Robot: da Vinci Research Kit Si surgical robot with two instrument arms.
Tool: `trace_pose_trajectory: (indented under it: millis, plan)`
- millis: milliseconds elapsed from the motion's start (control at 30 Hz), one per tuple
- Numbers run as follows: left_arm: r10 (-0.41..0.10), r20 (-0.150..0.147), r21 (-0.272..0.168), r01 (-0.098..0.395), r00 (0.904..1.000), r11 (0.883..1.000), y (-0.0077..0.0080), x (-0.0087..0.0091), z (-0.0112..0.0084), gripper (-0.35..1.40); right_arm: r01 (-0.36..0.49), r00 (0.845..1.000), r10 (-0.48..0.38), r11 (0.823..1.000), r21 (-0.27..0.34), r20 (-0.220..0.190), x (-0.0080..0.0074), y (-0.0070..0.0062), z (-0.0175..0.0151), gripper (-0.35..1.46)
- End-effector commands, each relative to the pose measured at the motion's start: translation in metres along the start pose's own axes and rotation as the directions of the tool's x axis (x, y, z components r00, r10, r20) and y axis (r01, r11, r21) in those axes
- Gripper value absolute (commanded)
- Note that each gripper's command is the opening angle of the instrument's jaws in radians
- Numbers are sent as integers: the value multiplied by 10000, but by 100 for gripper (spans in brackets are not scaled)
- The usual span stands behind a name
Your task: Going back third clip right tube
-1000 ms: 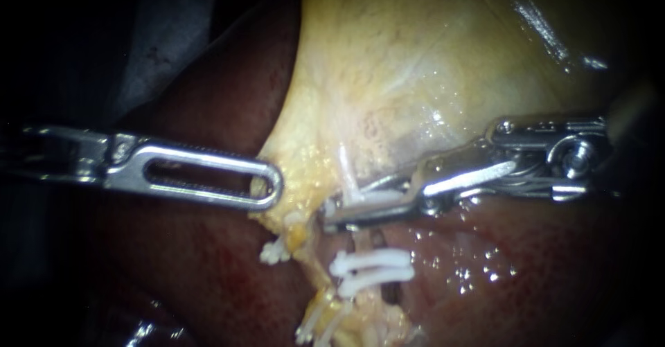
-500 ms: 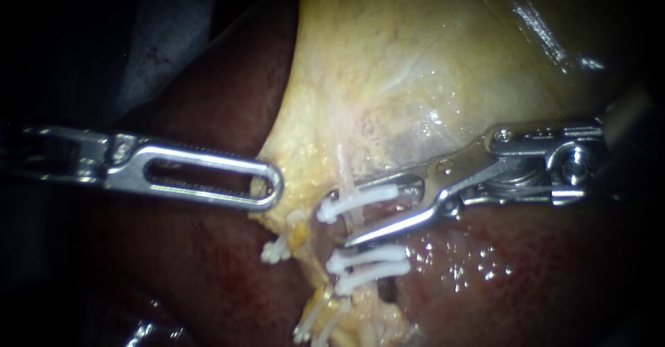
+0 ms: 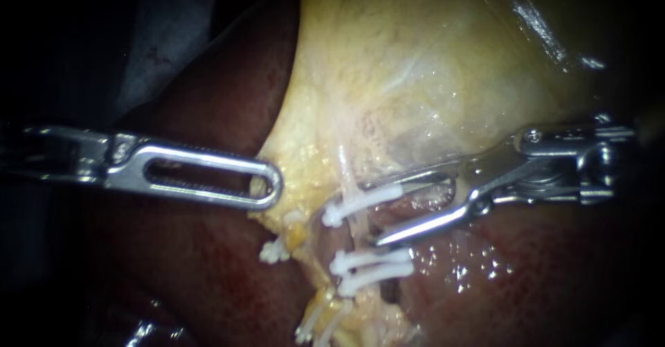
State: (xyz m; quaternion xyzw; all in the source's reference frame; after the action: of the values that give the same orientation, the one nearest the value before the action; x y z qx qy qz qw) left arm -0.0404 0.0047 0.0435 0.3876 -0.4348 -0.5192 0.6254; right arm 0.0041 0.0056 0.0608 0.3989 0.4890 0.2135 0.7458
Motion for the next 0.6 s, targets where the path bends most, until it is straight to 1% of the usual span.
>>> trace_pose_trajectory:
  millis: [33, 267, 433, 600]
  plan:
    - [-3, 7, 8, 3, 10000, 10000, 0, 0, 0, -35, 85, 10000, -86, 9999, -60, -29, 2, -1, -4, 49]
    - [3, -4, 15, -3, 10000, 10000, 1, 1, 2, -35, 348, 9993, -352, 9991, -251, -157, 14, -5, -32, 49]
    - [12, -38, 40, -11, 10000, 10000, 2, 3, 3, -35, 532, 9981, -547, 9972, -525, -288, 24, -9, -57, 50]
    - [17, -32, 33, -16, 10000, 10000, 2, 3, 5, -35, 661, 9970, -686, 9955, -676, -348, 29, -15, -79, 51]
